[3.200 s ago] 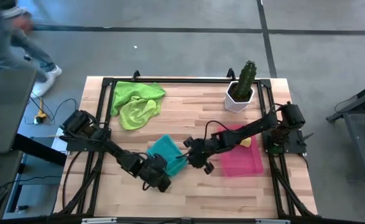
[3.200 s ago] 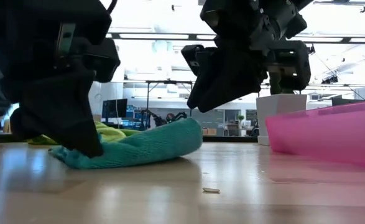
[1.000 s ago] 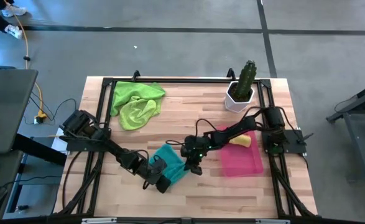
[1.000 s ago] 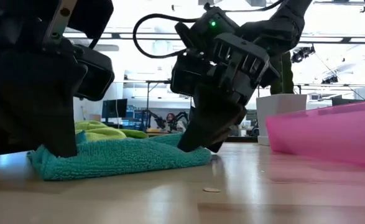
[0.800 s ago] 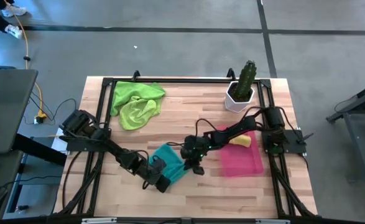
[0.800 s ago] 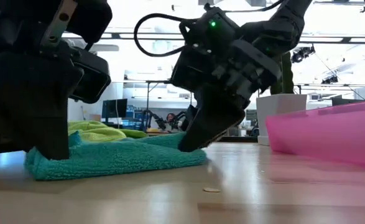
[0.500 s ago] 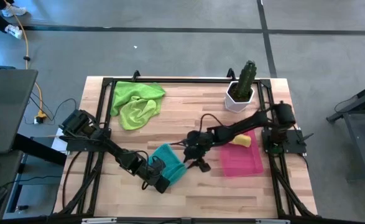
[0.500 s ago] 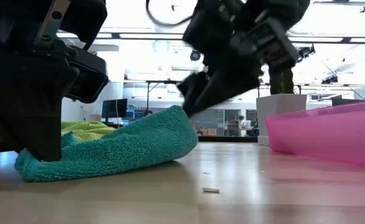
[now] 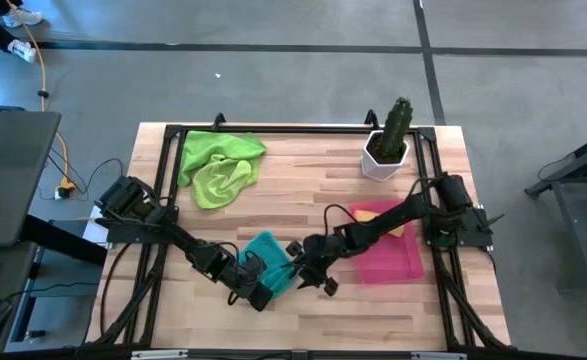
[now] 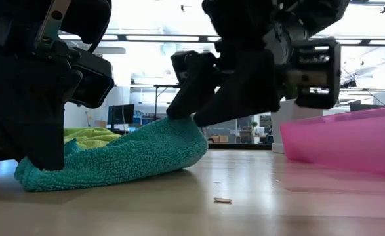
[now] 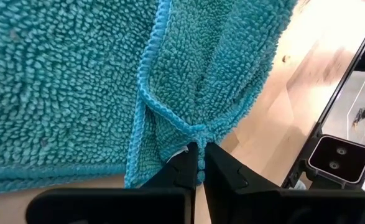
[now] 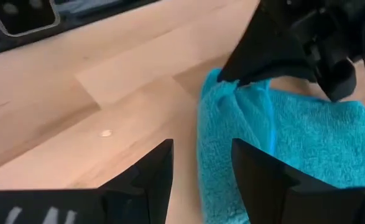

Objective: Roll microfiber towels into tight, uniform cylinder then place into a basket
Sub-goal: Roll the blue microfiber towel

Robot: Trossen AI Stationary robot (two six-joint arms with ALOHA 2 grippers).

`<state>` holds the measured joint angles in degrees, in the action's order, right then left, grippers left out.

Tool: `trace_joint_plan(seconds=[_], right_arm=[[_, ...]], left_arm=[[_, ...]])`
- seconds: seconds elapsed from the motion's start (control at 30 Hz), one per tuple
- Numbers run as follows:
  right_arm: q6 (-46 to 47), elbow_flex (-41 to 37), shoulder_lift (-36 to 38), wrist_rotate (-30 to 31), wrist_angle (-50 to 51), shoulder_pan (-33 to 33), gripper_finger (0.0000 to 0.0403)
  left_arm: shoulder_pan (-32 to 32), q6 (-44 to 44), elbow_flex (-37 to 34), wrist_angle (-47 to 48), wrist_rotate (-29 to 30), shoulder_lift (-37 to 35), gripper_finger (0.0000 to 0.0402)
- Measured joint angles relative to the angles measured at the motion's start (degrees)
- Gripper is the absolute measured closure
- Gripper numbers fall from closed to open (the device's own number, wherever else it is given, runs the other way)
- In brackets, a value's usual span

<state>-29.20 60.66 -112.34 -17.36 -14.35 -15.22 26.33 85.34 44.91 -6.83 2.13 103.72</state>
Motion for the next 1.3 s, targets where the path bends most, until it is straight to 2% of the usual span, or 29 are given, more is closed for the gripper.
trace_joint_plan(seconds=[0.17,0.33,0.53,0.87,1.03,1.2,1.3], right_arm=[[0.26,0.0,-1.56,0.71,-0.97,1.12,0.0247],[0.2,0.0,-4.21,6.05,-1.96,1.74,0.0247],[0.68,0.13,-5.88,6.15,-2.24,1.88,0.0244],[11.23,0.28,-5.96,5.1,0.66,3.18,0.0179],[11.82,0.26,-5.94,3.37,1.69,3.21,0.0157],[12.71,0.22,-5.96,3.46,1.72,3.29,0.0163],[12.81,0.17,-5.96,4.34,1.81,3.27,0.0194]], left_arm=[[0.0,-0.02,-0.05,-0.4,0.04,0.04,0.0394],[0.0,-0.46,-0.07,-0.55,0.04,0.04,0.0394],[-0.02,-0.71,-0.07,-0.66,0.07,0.07,0.0394],[-0.02,-0.94,-0.07,-0.72,0.04,0.09,0.0394],[-0.2,-0.94,-0.07,-0.74,-0.02,0.09,0.0394],[-0.74,-2.87,-0.1,-1.66,-0.96,0.11,0.0394],[-1.04,-5.94,-0.2,-3.87,-2.6,0.33,0.0394]])
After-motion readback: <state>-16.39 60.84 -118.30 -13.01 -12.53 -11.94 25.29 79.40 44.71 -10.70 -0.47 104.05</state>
